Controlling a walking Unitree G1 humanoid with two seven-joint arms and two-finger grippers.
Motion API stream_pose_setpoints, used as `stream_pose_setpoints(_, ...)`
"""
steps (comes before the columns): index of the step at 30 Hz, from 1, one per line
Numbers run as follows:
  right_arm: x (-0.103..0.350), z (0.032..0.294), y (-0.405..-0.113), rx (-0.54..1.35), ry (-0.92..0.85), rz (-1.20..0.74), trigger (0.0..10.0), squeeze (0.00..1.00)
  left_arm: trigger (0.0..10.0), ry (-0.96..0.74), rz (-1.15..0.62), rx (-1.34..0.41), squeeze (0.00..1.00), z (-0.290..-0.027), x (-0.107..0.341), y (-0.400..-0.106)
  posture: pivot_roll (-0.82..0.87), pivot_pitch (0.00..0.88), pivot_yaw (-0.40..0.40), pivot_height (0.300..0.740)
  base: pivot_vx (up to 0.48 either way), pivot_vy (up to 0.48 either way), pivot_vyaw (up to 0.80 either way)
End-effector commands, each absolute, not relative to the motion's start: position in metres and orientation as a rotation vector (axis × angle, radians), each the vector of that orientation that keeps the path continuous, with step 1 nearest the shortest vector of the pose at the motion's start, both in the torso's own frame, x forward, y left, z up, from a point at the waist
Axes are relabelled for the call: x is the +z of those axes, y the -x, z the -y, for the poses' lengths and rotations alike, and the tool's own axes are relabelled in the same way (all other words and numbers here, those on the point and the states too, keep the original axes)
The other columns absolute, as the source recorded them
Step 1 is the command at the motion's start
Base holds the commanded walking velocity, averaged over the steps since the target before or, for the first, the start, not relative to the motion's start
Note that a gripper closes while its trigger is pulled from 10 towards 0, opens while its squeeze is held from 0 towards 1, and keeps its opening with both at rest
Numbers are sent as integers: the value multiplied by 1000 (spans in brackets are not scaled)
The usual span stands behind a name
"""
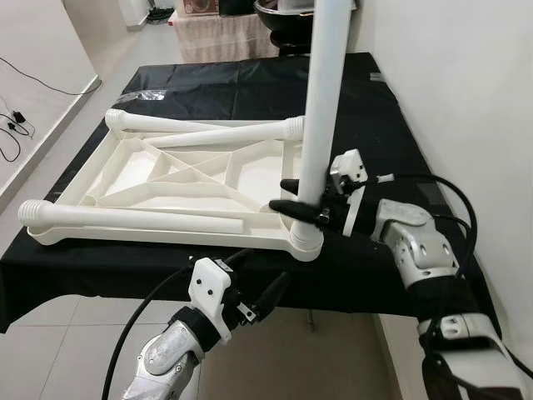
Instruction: Building children table
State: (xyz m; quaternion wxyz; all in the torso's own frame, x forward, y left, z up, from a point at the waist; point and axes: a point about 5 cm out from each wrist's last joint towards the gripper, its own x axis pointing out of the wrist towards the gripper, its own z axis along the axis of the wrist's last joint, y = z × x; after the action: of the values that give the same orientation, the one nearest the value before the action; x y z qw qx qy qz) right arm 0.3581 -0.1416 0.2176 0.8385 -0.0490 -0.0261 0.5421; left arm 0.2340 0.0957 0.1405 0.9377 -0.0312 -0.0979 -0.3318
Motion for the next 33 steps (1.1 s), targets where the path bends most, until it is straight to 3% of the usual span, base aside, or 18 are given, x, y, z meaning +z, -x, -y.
stream_pose_setpoints(1, 212, 138, -358, 1186, 55, 43, 0, 0, 10000, 62, 191, -674, 0, -96, 138, -232, 58, 160, 49, 740, 0, 0, 0)
stream_pose_setpoints(9, 209, 145, -359, 1156, 72, 45, 0, 0, 10000, 66, 192, -674, 0, -96, 138, -232, 48, 164, 50, 740, 0, 0, 0)
stream_pose_setpoints(11, 194, 152, -360, 965, 129, 19, 0, 0, 10000, 68, 192, -674, 0, -96, 138, -231, 49, 172, 44, 740, 0, 0, 0)
stream_pose_setpoints(12, 194, 152, -360, 965, 129, 19, 0, 0, 10000, 68, 192, -674, 0, -96, 138, -231, 49, 172, 44, 740, 0, 0, 0)
stream_pose_setpoints(13, 165, 157, -360, 508, 182, -91, 0, 0, 10000, 66, 194, -672, 0, -98, 139, -231, 53, 181, 37, 740, 0, 0, 0)
stream_pose_setpoints(15, 165, 157, -360, 508, 182, -91, 0, 0, 10000, 66, 194, -672, 0, -98, 139, -231, 53, 181, 37, 740, 0, 0, 0)
stream_pose_setpoints(16, 152, 158, -349, 280, 136, -139, 0, 0, 10000, 65, 195, -670, 0, -99, 140, -231, 51, 185, 39, 740, 0, 0, 0)
stream_pose_setpoints(17, 139, 148, -332, 187, 101, -178, 0, 0, 10000, 63, 196, -669, 0, -100, 140, -231, 49, 188, 51, 740, 0, 0, 0)
stream_pose_setpoints(20, 133, 140, -321, 159, 74, -187, 0, 0, 10000, 62, 195, -668, 0, -101, 140, -232, 42, 183, 59, 740, 0, 0, 0)
stream_pose_setpoints(24, 137, 107, -323, 268, 67, -144, 0, 0, 10000, 56, 190, -677, 0, -101, 139, -234, 51, 168, 61, 740, 0, 0, 0)
stream_pose_setpoints(25, 139, 98, -327, 303, 74, -132, 1647, 0, 10000, 54, 189, -680, 0, -101, 138, -235, 53, 165, 59, 740, 0, 0, 0)
stream_pose_setpoints(27, 141, 93, -329, 324, 79, -125, 1647, 0, 10000, 54, 188, -682, 0, -101, 138, -235, 54, 165, 59, 740, 0, 0, 0)
stream_pose_setpoints(28, 143, 90, -332, 352, 70, -113, 10000, 0, 10000, 53, 189, -678, 0, -101, 138, -236, 55, 164, 58, 740, 0, 0, 0)
stream_pose_setpoints(31, 153, 87, -333, 377, 57, -78, 10000, 0, 10000, 53, 192, -667, 0, -102, 138, -236, 54, 164, 57, 740, 0, 0, 0)
stream_pose_setpoints(32, 161, 87, -333, 387, 38, -52, 10000, 1000, 10000, 53, 194, -663, 0, -101, 138, -236, 54, 162, 56, 740, 0, 0, 0)
stream_pose_setpoints(33, 161, 87, -333, 387, 38, -52, 10000, 1000, 10000, 53, 194, -663, 0, -101, 138, -236, 54, 162, 56, 740, 0, 0, 0)
